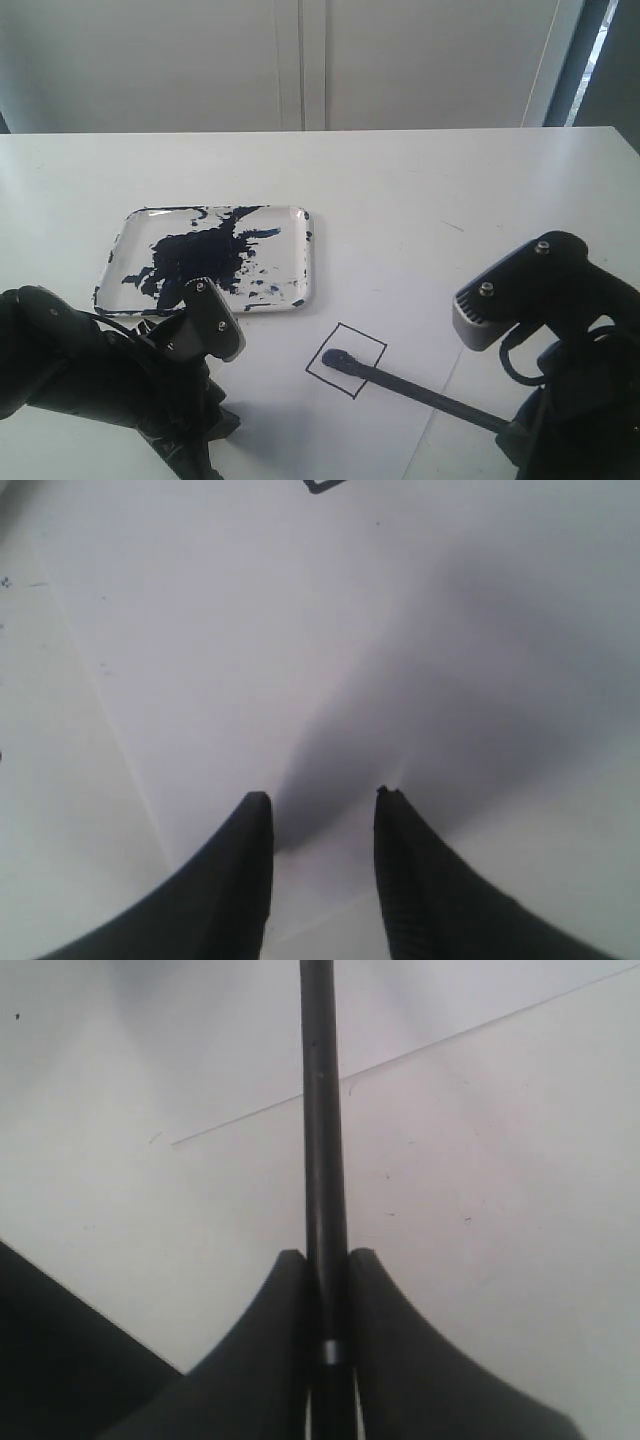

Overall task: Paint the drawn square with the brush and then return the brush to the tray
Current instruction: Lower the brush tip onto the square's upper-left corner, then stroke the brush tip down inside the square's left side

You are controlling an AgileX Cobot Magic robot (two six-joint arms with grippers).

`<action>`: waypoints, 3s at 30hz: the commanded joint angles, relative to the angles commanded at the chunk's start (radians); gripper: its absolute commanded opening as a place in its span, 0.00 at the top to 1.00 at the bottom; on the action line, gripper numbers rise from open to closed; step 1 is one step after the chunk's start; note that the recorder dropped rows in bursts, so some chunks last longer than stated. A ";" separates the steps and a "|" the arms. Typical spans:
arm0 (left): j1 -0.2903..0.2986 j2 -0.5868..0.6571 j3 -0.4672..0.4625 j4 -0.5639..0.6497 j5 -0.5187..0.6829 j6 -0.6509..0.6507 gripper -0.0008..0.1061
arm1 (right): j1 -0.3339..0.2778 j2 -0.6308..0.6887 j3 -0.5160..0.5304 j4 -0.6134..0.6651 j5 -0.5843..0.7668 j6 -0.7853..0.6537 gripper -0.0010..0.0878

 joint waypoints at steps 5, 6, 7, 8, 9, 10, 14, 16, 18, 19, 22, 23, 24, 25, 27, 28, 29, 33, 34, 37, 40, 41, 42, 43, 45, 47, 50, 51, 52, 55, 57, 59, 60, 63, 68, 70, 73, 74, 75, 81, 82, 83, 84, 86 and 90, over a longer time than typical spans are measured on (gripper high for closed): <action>0.000 0.000 0.000 0.000 0.000 0.000 0.61 | 0.000 0.000 0.000 -0.006 -0.005 0.000 0.99; 0.000 0.000 0.000 0.000 0.000 0.000 0.61 | 0.000 0.000 0.000 -0.008 -0.005 0.002 0.99; 0.000 0.000 0.000 0.000 0.000 0.000 0.61 | 0.000 0.000 0.000 -0.014 -0.007 0.006 0.99; 0.000 0.000 0.000 0.000 0.000 0.000 0.61 | 0.000 0.000 0.000 -0.030 -0.011 0.017 0.99; 0.000 0.000 0.000 0.000 0.000 0.000 0.61 | 0.000 0.000 0.000 -0.042 -0.011 0.028 0.99; 0.000 0.000 0.000 0.000 0.000 0.000 0.61 | 0.000 0.000 0.000 -0.067 -0.011 0.034 0.99; 0.000 0.000 0.000 0.000 0.000 0.000 0.61 | 0.000 0.000 0.000 -0.110 -0.011 0.059 0.99; 0.000 0.000 0.000 0.000 0.002 0.000 0.61 | 0.000 0.000 0.000 -0.110 -0.019 0.059 0.99; 0.000 0.000 0.000 0.000 0.002 0.000 0.61 | 0.000 0.000 0.000 -0.108 -0.025 0.059 0.99; 0.000 0.000 0.000 0.000 0.002 0.000 0.61 | 0.000 0.000 0.000 -0.108 -0.027 0.059 0.99; 0.000 0.000 0.000 0.000 0.002 0.000 0.61 | 0.000 0.000 0.000 -0.096 -0.029 0.059 0.99; 0.000 0.000 0.000 0.000 0.002 0.000 0.61 | 0.000 0.000 0.000 -0.086 -0.029 0.059 0.99; 0.000 0.000 0.000 0.000 0.002 0.000 0.61 | 0.000 0.000 0.000 -0.076 -0.027 0.059 0.99; 0.000 0.000 0.000 0.000 0.002 0.000 0.61 | 0.000 0.002 0.000 -0.074 -0.025 0.059 0.99; 0.000 0.000 0.000 0.000 0.002 0.000 0.61 | 0.000 0.002 0.000 -0.073 -0.023 0.059 0.99; 0.000 0.000 0.000 0.000 0.002 0.000 0.61 | 0.000 0.002 0.000 -0.073 -0.021 0.059 0.99; 0.000 0.000 0.000 0.000 0.002 0.000 0.61 | 0.000 0.002 0.000 -0.073 -0.018 0.059 0.99; 0.000 0.000 0.000 0.000 0.002 0.000 0.61 | 0.000 0.002 0.000 -0.073 -0.018 0.059 0.99; 0.000 0.000 0.000 0.000 0.002 0.000 0.61 | 0.000 0.002 0.000 -0.073 -0.018 0.059 0.99; 0.000 0.000 0.000 0.000 0.002 0.000 0.61 | 0.000 0.019 0.000 -0.073 -0.017 0.059 0.99; 0.000 0.000 0.000 0.000 0.002 0.000 0.61 | 0.000 0.041 0.000 -0.073 -0.029 0.059 0.99; 0.000 0.000 0.000 0.000 0.002 0.000 0.61 | 0.000 0.045 0.000 -0.073 -0.034 0.059 0.99; 0.000 0.000 0.000 0.000 0.002 0.000 0.61 | 0.000 0.049 0.000 -0.073 -0.038 0.059 0.99; 0.000 0.000 0.000 0.000 0.002 0.000 0.61 | 0.000 0.054 0.000 -0.073 -0.041 0.059 0.99; 0.000 0.000 0.000 0.000 0.002 0.000 0.61 | 0.000 0.056 0.000 -0.073 -0.048 0.059 0.99; 0.000 0.000 0.000 0.000 0.002 0.000 0.61 | 0.000 0.060 0.000 -0.075 -0.051 0.059 0.99; 0.000 0.000 0.000 0.000 0.002 0.000 0.61 | 0.000 0.060 0.000 -0.075 -0.057 0.039 0.99; 0.000 0.000 0.000 0.000 0.002 0.000 0.61 | 0.000 0.060 0.000 -0.080 -0.059 0.041 0.99; 0.000 0.000 0.000 0.000 0.002 0.000 0.61 | 0.000 0.060 0.000 -0.082 -0.061 0.041 0.99; 0.000 0.000 0.000 0.000 0.002 0.000 0.61 | 0.000 0.060 0.000 -0.100 -0.063 0.054 0.99; 0.000 0.000 0.000 0.000 0.002 0.000 0.61 | 0.000 0.060 0.000 -0.104 -0.063 0.054 0.99; 0.000 0.000 0.000 0.000 0.002 0.000 0.61 | 0.000 0.060 0.000 -0.104 -0.063 0.054 0.99; 0.000 0.000 0.000 0.000 0.002 0.000 0.61 | 0.000 0.060 0.000 -0.110 -0.066 0.065 0.99; 0.000 0.000 0.000 0.000 0.002 0.000 0.61 | 0.000 0.060 0.000 -0.121 -0.075 0.077 0.99; 0.000 0.000 0.000 0.000 0.002 0.000 0.61 | 0.000 0.060 0.000 -0.123 -0.077 0.083 0.99; 0.000 0.000 0.000 0.000 0.002 0.000 0.61 | 0.000 0.060 0.000 -0.123 -0.077 0.083 0.99; 0.000 0.000 0.000 0.000 0.002 0.000 0.61 | 0.000 0.060 0.000 -0.123 -0.077 0.083 0.99; 0.000 0.000 0.000 0.000 0.002 0.000 0.61 | 0.000 0.060 0.000 -0.123 -0.077 0.083 0.99; 0.000 0.000 0.000 0.000 0.002 0.000 0.61 | 0.000 0.060 0.000 -0.125 -0.077 0.083 0.99; 0.000 0.000 0.000 0.000 0.002 0.000 0.61 | 0.000 0.060 0.000 -0.127 -0.080 0.088 0.99; 0.000 0.000 0.000 0.000 0.002 0.000 0.61 | 0.000 0.060 0.000 -0.127 -0.080 0.088 0.99; 0.000 0.000 0.000 0.000 0.002 0.000 0.61 | 0.000 0.060 0.000 -0.127 -0.080 0.090 0.99; 0.000 0.000 0.000 0.000 0.002 0.000 0.61 | 0.000 0.060 0.000 -0.127 -0.080 0.093 0.99; 0.000 0.000 0.000 0.000 0.002 0.000 0.61 | 0.000 0.060 0.000 -0.127 -0.080 0.095 0.99; 0.000 0.000 0.000 0.000 0.002 0.000 0.61 | 0.000 0.060 0.000 -0.127 -0.073 0.094 0.99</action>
